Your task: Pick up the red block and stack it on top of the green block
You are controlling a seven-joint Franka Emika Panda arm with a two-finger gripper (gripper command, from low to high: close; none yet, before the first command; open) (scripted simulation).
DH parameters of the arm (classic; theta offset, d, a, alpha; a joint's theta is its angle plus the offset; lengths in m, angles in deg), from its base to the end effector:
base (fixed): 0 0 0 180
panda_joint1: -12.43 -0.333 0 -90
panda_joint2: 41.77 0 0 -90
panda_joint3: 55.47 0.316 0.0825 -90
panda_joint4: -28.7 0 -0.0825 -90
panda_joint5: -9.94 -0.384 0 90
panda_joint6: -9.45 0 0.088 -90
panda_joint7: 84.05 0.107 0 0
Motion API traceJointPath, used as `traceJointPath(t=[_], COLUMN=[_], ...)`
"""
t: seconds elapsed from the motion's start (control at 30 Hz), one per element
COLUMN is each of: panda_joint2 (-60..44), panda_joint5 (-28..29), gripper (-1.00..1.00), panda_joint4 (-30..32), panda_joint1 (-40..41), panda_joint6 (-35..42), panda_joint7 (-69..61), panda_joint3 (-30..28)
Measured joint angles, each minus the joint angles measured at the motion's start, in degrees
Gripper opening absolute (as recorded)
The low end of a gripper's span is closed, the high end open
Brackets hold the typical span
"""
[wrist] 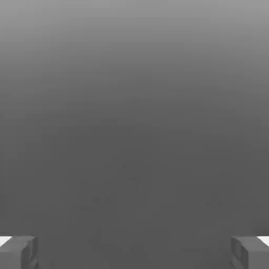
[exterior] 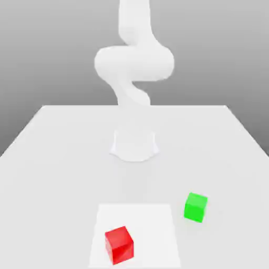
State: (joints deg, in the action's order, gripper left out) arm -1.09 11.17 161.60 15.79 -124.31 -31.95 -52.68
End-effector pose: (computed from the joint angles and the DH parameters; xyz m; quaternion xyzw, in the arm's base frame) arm 0.3807 0.0021 0.6719 -0.8397 0.4108 -0.3305 0.1298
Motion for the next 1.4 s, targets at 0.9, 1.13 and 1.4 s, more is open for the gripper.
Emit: traceJointPath(t=[0.9,1.13,1.4], panda_joint2=[-54.02,-61.51,-54.38], panda_joint5=[6.26,9.62,5.64], gripper=[0.0,-1.0,-1.0], panda_joint4=[11.03,9.96,11.14], panda_joint1=[14.23,11.67,13.47], panda_joint6=[-23.46,-29.54,-23.8], panda_joint7=[59.1,61.99,59.08], panda_joint3=[9.35,6.07,8.67])
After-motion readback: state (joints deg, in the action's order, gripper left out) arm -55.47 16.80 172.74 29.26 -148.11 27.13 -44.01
